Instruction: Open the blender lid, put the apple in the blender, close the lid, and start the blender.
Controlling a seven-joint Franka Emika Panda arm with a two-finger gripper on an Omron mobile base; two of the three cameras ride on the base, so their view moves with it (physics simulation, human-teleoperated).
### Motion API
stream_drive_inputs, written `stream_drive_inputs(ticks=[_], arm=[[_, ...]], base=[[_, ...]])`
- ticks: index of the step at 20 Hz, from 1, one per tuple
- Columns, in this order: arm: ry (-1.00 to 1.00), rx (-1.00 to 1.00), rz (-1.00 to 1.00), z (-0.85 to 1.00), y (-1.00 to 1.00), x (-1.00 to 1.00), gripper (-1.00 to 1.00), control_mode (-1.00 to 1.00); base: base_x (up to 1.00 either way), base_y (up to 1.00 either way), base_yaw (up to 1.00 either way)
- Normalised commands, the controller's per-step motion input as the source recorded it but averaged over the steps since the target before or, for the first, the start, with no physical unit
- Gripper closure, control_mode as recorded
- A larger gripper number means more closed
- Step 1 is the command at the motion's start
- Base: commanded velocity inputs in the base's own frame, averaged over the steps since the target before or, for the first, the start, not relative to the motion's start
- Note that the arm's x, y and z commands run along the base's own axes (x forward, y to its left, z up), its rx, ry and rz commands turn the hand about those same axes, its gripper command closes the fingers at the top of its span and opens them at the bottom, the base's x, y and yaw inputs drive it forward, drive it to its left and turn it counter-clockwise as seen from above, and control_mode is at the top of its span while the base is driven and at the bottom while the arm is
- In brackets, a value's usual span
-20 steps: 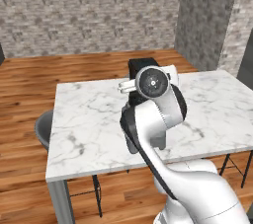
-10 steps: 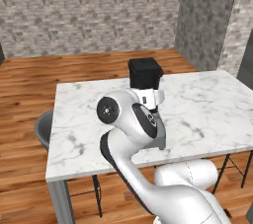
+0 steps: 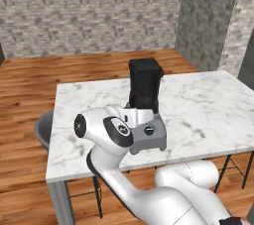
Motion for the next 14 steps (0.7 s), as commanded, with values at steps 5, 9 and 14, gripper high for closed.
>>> stream_drive_inputs(ticks=[5,9,14], arm=[[0.00,-0.03,-0.20,-0.45,0.00,0.00,-1.00,-1.00],[0.00,-0.01,-0.11,-0.32,-0.02,0.01,-1.00,-1.00],[-0.07,0.00,-0.02,-0.28,-0.06,0.00,-1.00,-1.00]], base=[[0.00,0.00,0.00],[0.00,0.00,0.00],[0.00,0.00,0.00]])
